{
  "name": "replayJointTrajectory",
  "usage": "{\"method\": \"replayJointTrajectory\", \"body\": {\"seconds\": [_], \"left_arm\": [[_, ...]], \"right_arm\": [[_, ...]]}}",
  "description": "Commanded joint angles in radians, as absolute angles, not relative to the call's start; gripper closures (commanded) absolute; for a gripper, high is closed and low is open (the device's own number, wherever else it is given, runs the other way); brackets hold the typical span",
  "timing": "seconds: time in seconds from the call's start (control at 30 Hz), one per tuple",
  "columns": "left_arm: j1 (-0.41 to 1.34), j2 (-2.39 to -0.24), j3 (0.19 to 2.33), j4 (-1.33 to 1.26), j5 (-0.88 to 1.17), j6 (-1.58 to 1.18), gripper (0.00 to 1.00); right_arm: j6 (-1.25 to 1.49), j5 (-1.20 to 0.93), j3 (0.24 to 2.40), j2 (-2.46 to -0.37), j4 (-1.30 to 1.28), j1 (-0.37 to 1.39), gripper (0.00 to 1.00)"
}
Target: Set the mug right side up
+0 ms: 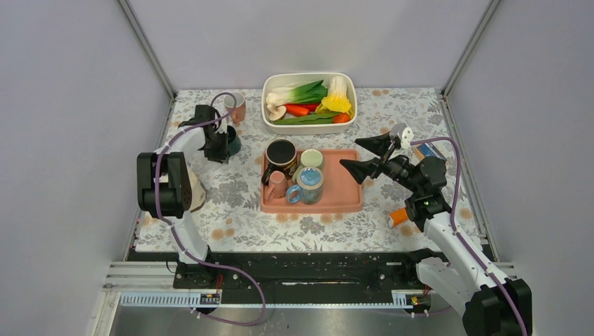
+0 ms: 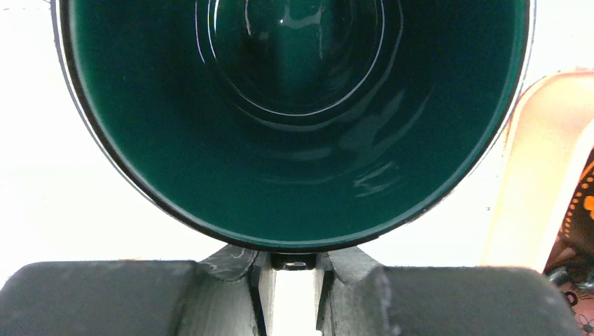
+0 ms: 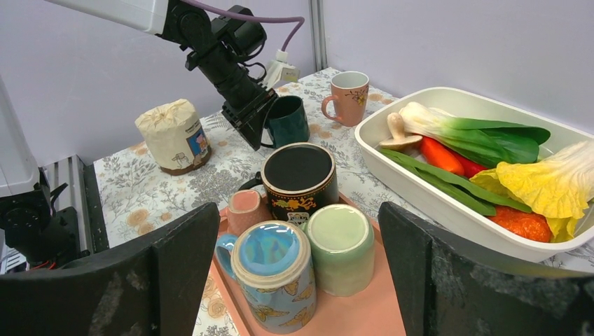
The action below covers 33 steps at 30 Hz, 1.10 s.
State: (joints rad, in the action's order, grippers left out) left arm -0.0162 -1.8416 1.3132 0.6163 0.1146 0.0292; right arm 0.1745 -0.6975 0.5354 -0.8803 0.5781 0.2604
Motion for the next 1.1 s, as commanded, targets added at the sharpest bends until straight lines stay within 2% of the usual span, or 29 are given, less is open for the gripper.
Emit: {"method": "replayJointTrajectory", "body": {"seconds": [0.0, 0.37, 0.77, 1.07], "left_arm": [[-0.006, -1.843, 1.365, 0.609, 0.086, 0.036, 1.00], [-0.007, -1.867, 1.380, 0.617, 0.074, 0.030, 0.80], [0.016, -1.871, 1.406, 0.618, 0.059, 0.025, 0.49], [0.018, -1.715, 1.364, 0.616, 0.093, 0.022, 0.16]], "right_arm": [[0.152, -0.687, 0.534, -0.877, 0.602, 0.253, 0.07], [0.151, -0.690, 0.532, -0.880, 0.604, 0.253, 0.07], [0.149, -0.695, 0.531, -0.887, 0.605, 0.252, 0.06], [0.148, -0.697, 0.539, -0.903, 0.589, 0.252, 0.07]]}}
